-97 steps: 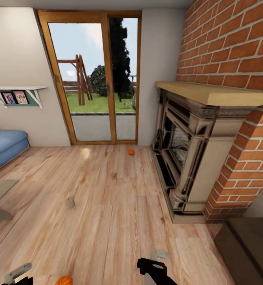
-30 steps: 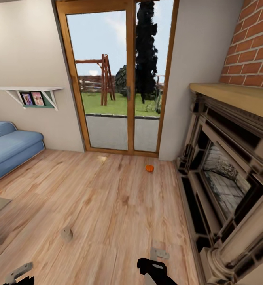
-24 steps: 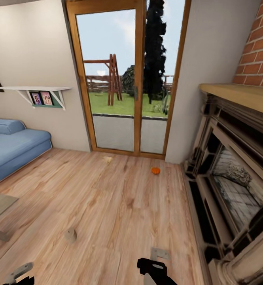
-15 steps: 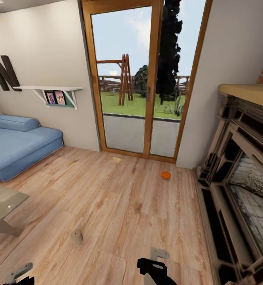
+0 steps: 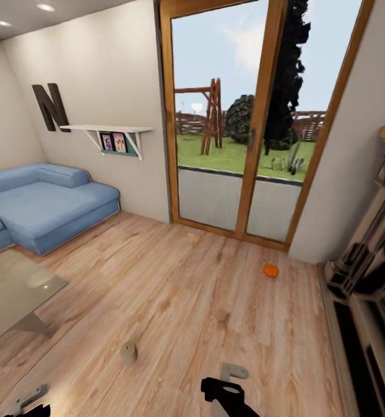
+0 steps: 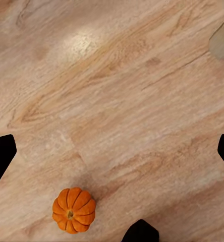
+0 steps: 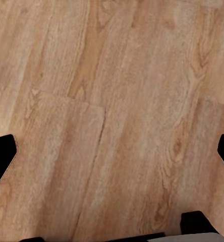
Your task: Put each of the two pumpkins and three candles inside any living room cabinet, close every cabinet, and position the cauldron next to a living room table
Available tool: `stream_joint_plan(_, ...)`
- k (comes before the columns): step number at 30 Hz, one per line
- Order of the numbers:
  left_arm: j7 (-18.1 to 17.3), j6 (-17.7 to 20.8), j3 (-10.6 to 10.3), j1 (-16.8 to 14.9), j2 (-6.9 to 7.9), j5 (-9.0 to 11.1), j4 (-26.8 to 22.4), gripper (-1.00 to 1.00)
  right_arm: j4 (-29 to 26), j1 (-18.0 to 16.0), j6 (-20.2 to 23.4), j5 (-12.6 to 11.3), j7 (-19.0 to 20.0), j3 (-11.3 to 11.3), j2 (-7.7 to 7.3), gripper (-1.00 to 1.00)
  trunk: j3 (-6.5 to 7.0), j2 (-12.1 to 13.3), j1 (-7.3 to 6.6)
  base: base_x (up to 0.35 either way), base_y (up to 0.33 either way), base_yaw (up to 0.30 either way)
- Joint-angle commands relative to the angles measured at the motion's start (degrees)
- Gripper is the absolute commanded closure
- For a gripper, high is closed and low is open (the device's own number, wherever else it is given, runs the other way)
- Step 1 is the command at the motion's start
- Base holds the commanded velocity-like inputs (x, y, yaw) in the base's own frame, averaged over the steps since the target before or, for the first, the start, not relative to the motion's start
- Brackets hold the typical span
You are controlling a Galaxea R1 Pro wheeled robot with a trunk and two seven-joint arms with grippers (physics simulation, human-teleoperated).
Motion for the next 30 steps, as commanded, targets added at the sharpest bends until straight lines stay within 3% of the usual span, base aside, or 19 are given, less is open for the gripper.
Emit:
stream_joint_plan(1, 0.00, 0.00, 0.00, 0.00, -0.01, 0.00, 0.00, -1.00, 0.00, 0.00, 0.00, 0.00, 0.00, 0.00, 0.00, -1.00, 0.00, 0.00, 0.00, 0.286, 0.000, 0.291)
stream_joint_plan(12, 0.00, -1.81, -0.01, 0.00, -0.45, 0.00, 0.56, -1.00, 0.00, 0.00, 0.00, 0.01, 0.00, 0.00, 0.00, -1.00, 0.00, 0.00, 0.00, 0.290, -0.036, 0.277)
stream_joint_plan(30, 0.00, -2.37, -0.02, 0.00, -0.77, 0.00, 0.97, -1.00, 0.00, 0.00, 0.00, -0.01, 0.00, 0.00, 0.00, -1.00, 0.00, 0.00, 0.00, 0.297, -0.138, 0.017)
